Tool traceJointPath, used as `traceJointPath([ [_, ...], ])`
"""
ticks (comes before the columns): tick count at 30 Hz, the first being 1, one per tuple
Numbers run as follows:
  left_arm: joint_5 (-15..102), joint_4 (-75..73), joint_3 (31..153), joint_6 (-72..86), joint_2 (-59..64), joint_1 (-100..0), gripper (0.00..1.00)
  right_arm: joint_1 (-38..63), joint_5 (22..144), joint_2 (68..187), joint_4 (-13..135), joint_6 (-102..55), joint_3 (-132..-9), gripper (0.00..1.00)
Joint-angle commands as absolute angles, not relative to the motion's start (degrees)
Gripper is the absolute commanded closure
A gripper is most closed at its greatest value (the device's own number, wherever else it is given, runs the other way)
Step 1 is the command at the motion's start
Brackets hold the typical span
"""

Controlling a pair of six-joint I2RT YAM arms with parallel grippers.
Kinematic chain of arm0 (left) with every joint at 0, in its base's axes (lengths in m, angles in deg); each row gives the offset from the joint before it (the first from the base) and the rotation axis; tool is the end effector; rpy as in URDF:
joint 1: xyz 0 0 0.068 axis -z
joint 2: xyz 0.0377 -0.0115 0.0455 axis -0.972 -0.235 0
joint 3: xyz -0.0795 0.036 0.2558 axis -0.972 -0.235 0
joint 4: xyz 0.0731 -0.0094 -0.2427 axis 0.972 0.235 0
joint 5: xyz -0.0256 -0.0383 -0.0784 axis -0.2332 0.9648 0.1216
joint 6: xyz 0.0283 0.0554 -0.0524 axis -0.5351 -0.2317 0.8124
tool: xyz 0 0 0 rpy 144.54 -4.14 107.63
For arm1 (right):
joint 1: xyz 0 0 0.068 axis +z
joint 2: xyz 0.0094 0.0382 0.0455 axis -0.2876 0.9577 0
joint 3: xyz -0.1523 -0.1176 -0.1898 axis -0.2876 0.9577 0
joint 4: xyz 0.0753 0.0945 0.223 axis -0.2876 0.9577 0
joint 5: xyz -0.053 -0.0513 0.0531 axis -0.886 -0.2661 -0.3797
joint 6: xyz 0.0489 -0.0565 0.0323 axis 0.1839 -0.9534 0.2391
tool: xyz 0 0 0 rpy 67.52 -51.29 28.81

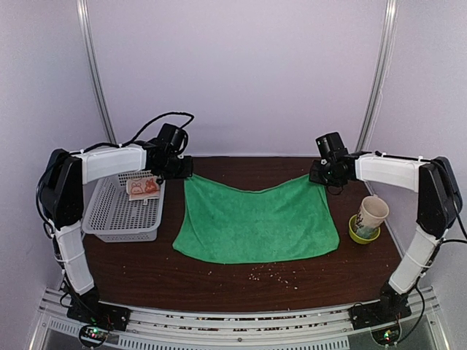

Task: Roll the towels
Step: Fold the towel at the center of the board.

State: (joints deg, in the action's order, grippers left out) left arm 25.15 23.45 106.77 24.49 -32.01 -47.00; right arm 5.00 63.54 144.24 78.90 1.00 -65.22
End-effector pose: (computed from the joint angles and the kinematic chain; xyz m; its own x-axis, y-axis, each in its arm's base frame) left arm 0.3993 -0.2111 0.2178 -0.7289 -0.1445 -0.6692 0.0240 0.9715 -0.2358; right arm 0.3701 0.1323 0.2151 -0.6880 0.2765 -0.6710 0.1475 0.9585 0.2438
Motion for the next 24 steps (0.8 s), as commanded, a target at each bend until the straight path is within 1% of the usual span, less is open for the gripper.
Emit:
traceJointPath([
  [1,24.94,22.63,106.76,23.91,-32.18,-48.83,1.00,4.63,63.74,145.29,80.88,1.03,-65.49,1.00],
  [11,36.28,16.41,98.12,22.84,-28.06,-48.21,1.00,4.73,65.67,138.51,81.93,1.08,-58.12,1.00],
  [16,36.73,14.93,93.55,22.89,-26.18,-47.00,1.00,4.72,66.32,134.42,81.30,1.83,-53.22,1.00],
  [24,36.61,13.70,89.03,23.27,-22.27,-45.50,1.00,5.44,67.55,129.62,81.99,3.00,-49.42,1.00],
])
